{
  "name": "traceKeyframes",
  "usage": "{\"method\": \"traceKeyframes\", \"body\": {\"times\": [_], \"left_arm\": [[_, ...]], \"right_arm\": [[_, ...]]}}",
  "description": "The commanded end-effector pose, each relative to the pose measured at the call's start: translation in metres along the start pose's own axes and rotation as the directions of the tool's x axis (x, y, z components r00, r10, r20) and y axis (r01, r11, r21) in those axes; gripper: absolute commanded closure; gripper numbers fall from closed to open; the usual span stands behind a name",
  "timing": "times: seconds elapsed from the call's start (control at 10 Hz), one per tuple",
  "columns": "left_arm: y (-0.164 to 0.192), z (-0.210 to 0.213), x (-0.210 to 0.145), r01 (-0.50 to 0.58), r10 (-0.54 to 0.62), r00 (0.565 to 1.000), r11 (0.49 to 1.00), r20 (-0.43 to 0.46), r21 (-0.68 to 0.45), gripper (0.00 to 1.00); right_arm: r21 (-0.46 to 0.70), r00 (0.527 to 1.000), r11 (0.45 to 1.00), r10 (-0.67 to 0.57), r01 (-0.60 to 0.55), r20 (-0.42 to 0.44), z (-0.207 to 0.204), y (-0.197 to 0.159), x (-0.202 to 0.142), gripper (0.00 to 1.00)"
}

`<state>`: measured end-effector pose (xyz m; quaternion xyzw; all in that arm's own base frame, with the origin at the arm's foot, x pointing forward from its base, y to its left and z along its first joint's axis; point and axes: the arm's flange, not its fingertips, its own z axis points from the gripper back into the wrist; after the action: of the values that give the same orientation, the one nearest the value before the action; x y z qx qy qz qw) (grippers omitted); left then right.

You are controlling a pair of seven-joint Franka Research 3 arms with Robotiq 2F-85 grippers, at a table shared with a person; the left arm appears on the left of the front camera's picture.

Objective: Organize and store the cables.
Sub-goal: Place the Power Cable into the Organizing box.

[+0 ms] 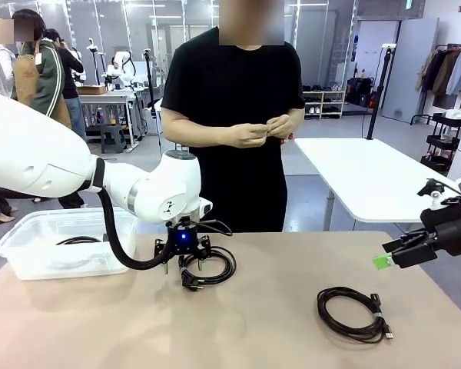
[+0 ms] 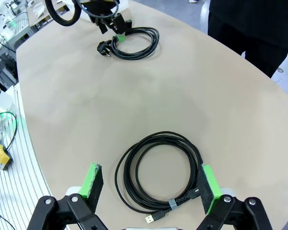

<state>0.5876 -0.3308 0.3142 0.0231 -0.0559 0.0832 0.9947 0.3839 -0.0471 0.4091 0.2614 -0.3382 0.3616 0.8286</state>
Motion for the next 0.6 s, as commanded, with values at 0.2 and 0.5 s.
{"method": "traceKeyframes", "body": {"times": [0.2,0.5], "left_arm": [[0.002,-0.004,0.012,-0.038,0.036,0.998,0.999,-0.051,-0.029,0.41],[0.009,-0.009,0.011,-0.057,0.055,0.997,0.998,-0.052,-0.031,1.0]], "right_arm": [[-0.017,1.0,1.0,-0.021,0.02,-0.009,-0.001,0.0,0.002,0.0],[-0.017,1.0,1.0,-0.021,0.02,-0.009,-0.001,0.0,0.002,0.0]]}}
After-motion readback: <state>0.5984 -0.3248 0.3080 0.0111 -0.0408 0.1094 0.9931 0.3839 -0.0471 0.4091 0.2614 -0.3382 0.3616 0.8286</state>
